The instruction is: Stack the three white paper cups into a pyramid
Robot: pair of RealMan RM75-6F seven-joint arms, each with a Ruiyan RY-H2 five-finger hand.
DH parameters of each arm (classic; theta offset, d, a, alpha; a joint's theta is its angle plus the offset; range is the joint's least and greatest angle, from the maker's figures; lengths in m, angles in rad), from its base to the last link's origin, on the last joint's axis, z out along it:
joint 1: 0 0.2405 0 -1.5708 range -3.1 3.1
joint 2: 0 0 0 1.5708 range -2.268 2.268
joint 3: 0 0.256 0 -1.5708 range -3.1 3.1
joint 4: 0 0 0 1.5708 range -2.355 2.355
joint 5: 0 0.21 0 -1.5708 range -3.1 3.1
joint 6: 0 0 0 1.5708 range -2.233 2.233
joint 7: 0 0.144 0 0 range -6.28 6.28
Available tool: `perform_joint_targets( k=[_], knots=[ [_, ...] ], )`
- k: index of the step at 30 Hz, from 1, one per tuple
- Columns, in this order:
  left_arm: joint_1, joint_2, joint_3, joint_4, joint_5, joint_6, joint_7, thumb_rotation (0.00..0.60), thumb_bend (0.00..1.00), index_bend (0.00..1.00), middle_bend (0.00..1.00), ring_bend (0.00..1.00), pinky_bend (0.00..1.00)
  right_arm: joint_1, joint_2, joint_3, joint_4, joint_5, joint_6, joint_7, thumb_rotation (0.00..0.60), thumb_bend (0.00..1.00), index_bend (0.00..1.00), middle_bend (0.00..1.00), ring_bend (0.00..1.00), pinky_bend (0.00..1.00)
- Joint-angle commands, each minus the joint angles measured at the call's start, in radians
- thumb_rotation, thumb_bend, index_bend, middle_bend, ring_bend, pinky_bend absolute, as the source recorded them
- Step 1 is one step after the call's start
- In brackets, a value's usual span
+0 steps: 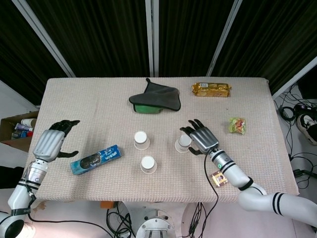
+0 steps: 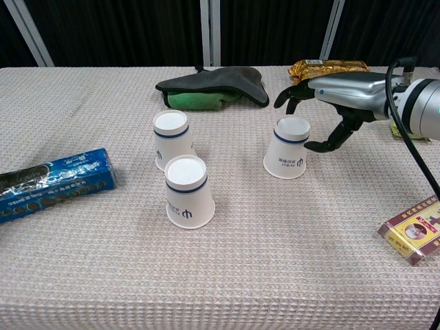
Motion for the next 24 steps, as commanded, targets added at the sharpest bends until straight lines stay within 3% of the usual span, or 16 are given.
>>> perform_joint_targets(
  k=[1,9,16,24],
  knots=[
    [0.004,0.004,-0.004,-0.002,0.003,-0.003,-0.002,0.600,0.11,0.13,0.20,0.14,0.20,0.008,-0.008,-0.006,0.007,-0.003,0.001,-0.002,0.600,0.32,0.19,0.27,0.03,0.05],
    [0.024,0.015,-0.015,-0.007,-0.001,-0.007,-0.029,0.600,0.10,0.13,0.19,0.14,0.20,0.022,-0.016,-0.025,0.015,-0.027,0.029,-0.033,0.600,0.38,0.39,0.36,0.10,0.08],
    [0.046,0.023,-0.021,0.000,-0.003,-0.001,-0.053,0.600,0.10,0.13,0.19,0.14,0.20,0.035,-0.007,-0.001,-0.028,-0.044,0.075,-0.042,0.600,0.37,0.40,0.37,0.11,0.08],
    [0.068,0.027,-0.024,0.004,0.008,0.007,-0.077,0.600,0.10,0.13,0.19,0.14,0.20,0.138,-0.118,0.050,0.022,0.058,0.027,-0.138,0.600,0.37,0.41,0.37,0.10,0.08]
  ],
)
